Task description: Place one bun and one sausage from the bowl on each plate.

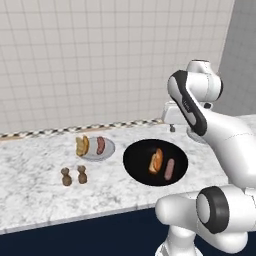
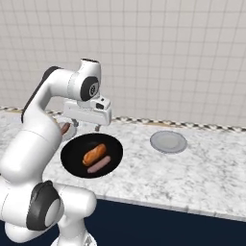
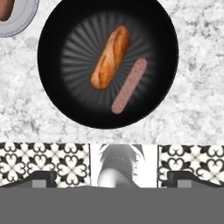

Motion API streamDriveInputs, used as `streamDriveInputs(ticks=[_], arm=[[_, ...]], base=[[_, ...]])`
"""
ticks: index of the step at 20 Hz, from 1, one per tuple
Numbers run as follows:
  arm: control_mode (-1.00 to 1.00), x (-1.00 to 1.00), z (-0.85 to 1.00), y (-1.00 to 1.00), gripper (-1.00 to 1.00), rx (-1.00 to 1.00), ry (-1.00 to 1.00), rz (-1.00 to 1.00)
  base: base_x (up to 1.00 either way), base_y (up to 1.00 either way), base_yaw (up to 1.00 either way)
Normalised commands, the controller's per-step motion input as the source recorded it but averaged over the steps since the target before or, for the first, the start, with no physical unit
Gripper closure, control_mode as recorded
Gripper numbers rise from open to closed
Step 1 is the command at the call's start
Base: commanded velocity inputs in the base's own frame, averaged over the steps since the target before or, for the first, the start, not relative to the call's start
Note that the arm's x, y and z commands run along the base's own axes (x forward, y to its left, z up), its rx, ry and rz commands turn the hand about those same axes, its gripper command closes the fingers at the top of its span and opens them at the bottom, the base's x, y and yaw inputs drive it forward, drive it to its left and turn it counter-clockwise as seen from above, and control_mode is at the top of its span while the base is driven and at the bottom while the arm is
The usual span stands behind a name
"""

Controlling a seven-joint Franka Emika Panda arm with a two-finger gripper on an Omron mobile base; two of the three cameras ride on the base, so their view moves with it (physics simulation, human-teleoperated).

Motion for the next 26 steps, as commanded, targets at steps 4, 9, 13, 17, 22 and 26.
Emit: streamDriveInputs(ticks=[4, 9, 13, 17, 22, 26], arm=[[1.00, 0.00, 0.00, 0.00, -1.00, 0.00, 0.00, 0.00], [1.00, 0.00, 0.00, 0.00, -1.00, 0.00, 0.00, 0.00], [1.00, 0.00, 0.00, 0.00, -1.00, 0.00, 0.00, 0.00], [1.00, 0.00, 0.00, 0.00, -1.00, 0.00, 0.00, 0.00], [1.00, 0.00, 0.00, 0.00, -1.00, 0.00, 0.00, 0.00], [-1.00, 0.00, 0.00, 0.00, -1.00, 0.00, 0.00, 0.00]], base=[[0.00, -0.45, -0.06], [0.00, -0.45, -0.03], [0.00, -0.49, 0.00], [0.00, -0.35, 0.00], [0.00, -0.33, 0.00], [0.00, 0.00, 0.00]])
